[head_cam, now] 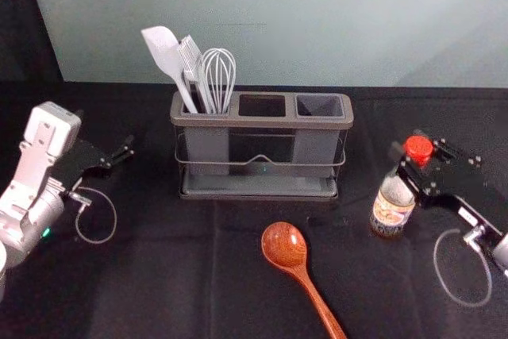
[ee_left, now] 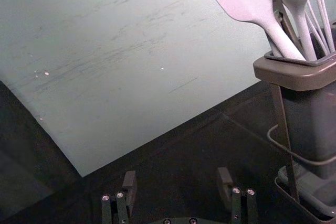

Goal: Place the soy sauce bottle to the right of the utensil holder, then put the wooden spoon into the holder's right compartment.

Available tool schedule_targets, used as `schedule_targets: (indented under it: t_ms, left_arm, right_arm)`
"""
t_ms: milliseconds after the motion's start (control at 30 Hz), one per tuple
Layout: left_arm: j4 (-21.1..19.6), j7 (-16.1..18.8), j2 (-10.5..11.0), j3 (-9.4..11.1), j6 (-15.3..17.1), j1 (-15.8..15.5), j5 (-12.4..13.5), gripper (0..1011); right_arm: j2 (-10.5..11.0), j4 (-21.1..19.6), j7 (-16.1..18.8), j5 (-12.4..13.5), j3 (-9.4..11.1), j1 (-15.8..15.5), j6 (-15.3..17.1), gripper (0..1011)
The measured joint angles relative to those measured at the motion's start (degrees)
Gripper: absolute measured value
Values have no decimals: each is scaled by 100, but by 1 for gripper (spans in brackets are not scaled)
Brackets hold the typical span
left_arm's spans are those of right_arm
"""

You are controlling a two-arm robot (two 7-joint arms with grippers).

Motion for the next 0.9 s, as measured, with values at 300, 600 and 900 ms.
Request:
schedule_targets:
  t_ms: [300, 600, 900]
  left_arm:
    - [0, 0, 0, 0, 0, 0, 0, 1005]
    - [0, 0, 0, 0, 0, 0, 0, 1005]
    - [0, 0, 0, 0, 0, 0, 0, 1005]
  right_arm:
    - [-20, 688, 248, 111, -199, 719, 24, 382]
    - [14, 1348, 612, 195, -454, 1329, -103, 382]
    - [-47, 1848, 754, 232, -711, 1819, -158, 382]
